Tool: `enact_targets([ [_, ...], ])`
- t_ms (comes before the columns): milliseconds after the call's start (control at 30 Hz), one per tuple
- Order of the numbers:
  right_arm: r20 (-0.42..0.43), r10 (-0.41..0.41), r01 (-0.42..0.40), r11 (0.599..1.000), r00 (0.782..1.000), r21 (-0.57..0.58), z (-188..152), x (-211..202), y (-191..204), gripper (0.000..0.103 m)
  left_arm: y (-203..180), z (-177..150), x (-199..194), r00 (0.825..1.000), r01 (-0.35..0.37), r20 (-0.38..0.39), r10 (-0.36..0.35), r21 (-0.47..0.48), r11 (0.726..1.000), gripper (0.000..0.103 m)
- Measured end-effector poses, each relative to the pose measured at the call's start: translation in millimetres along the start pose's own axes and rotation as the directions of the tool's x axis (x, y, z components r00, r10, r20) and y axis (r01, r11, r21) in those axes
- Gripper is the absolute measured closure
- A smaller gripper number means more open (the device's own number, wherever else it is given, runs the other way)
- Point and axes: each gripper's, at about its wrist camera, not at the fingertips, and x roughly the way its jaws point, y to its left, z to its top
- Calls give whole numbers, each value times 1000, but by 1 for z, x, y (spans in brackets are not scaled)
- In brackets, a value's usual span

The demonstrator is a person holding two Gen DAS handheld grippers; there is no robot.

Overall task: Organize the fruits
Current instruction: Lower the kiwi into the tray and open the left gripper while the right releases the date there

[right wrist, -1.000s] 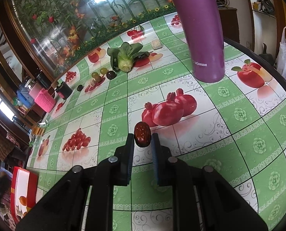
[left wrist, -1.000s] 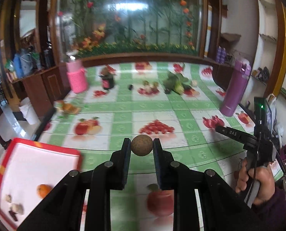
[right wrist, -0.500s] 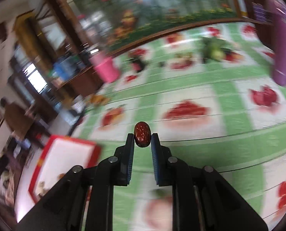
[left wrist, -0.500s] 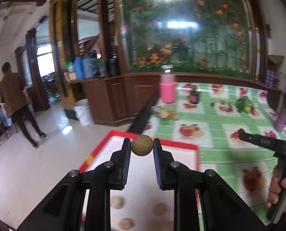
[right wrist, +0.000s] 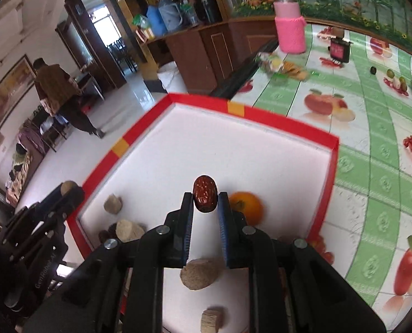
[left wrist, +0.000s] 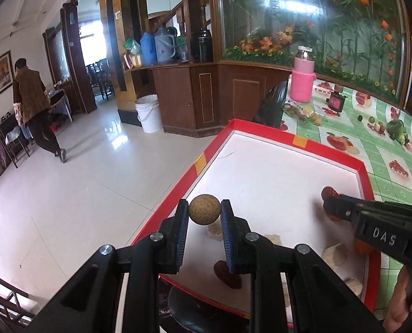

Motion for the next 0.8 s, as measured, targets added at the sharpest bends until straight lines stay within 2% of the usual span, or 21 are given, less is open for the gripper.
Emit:
enact_targets([
  [233, -51, -32, 31, 999, 998, -25, -7, 21, -1, 83, 1, -9, 13, 998, 3, -56, -4, -12, 1000, 81],
  [367, -53, -36, 34, 998, 998, -45, -7, 23, 1, 83, -1, -11, 17, 997, -9, -80, 8, -13, 1000, 79],
  [500, -56, -32, 29, 998, 998, -55, -8, 19, 1, 83, 2, -12, 12, 996, -36, -79, 33, -41, 999, 51],
  [600, -25, -13, 11, 999, 1000, -51, -7, 5, -3, 80, 5, -9, 2, 997, -57, -58, 53, -69, 996, 37],
  [667, 6, 2, -2, 999, 1000, -53, -6, -8, -6, 73, 6, -6, -7, 997, -66, -35, 63, -91, 994, 32],
  [733, 55, 2, 1, 999, 998, -49, -4, -23, -9, 57, 6, -3, -17, 997, -71, -7, 71, -104, 992, 26],
  [800, 130, 2, 3, 999, 992, -43, -4, -43, -15, 50, 3, 0, -33, 996, -77, 36, 81, -111, 991, 22],
])
